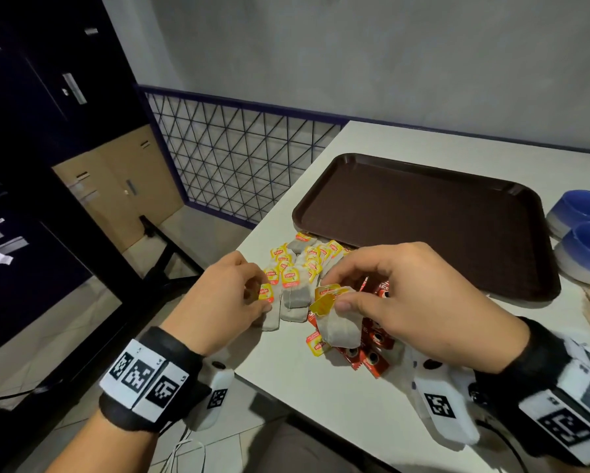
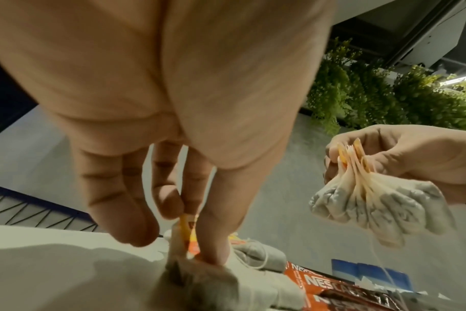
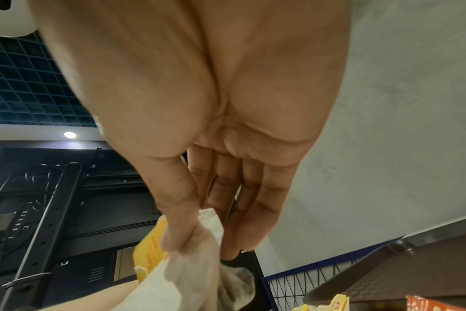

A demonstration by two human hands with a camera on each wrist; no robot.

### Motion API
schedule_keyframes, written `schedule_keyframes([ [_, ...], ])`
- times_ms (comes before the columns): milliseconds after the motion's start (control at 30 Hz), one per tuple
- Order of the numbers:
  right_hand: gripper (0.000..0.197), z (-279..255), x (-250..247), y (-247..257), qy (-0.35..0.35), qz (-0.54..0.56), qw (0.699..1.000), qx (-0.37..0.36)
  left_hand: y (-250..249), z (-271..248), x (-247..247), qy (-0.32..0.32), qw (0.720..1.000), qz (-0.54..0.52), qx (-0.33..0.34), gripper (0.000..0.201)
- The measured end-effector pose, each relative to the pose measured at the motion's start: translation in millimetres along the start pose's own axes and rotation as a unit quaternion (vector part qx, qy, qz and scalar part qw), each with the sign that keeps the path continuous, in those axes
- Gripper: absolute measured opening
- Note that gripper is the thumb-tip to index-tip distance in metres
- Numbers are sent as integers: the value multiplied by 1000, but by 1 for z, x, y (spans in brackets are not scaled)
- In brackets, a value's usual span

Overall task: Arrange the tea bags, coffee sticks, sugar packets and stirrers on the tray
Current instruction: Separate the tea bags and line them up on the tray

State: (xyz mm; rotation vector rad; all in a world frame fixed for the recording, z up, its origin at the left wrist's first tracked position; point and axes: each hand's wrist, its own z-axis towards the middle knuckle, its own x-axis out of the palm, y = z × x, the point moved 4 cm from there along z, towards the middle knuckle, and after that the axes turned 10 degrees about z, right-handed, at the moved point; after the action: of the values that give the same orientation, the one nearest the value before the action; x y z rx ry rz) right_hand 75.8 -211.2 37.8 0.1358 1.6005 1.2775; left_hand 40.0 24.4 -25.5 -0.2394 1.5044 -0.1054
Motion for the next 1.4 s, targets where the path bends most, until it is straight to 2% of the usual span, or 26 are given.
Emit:
schedule_keyframes([
  [133, 15, 0, 0, 0, 8, 5, 1000, -4, -3, -3, -1, 10, 1000, 5, 7, 17],
  [300, 15, -1, 0, 0, 14, 20, 1000, -16, -8, -10, -12, -27, 995, -90, 19, 25],
  [500, 15, -2, 7, 4, 38, 22, 997, -58, -38, -25, -33, -55, 961, -262, 67, 30],
  [667, 14, -2, 7, 5, 35, 37, 996, -66, -49, -27, -32, -19, 925, -369, 84, 22],
  [733, 13, -2, 5, 3, 25, 25, 998, -57, -49, -26, -33, 2, 922, -378, 87, 22],
  [800, 15, -2, 2, 1, 7, 13, 999, -48, -44, -19, -36, 12, 942, -324, 84, 21],
  [900, 17, -1, 0, 1, -12, 0, 999, -47, -27, -1, -37, -13, 988, -143, 64, 16],
  [967, 18, -1, -1, 2, -17, 4, 999, -50, -17, 12, -36, -11, 998, -40, 56, 15],
  [1100, 17, -2, -3, 2, -13, 21, 998, -53, -10, 27, -27, 63, 994, 60, 59, 32],
  [1267, 18, -2, -5, 0, -16, -4, 999, -47, -18, 32, -22, 91, 985, 125, 78, 40],
  [1400, 18, -2, -5, 0, -15, -3, 999, -43, -17, 32, -16, 115, 982, 141, 60, 37],
])
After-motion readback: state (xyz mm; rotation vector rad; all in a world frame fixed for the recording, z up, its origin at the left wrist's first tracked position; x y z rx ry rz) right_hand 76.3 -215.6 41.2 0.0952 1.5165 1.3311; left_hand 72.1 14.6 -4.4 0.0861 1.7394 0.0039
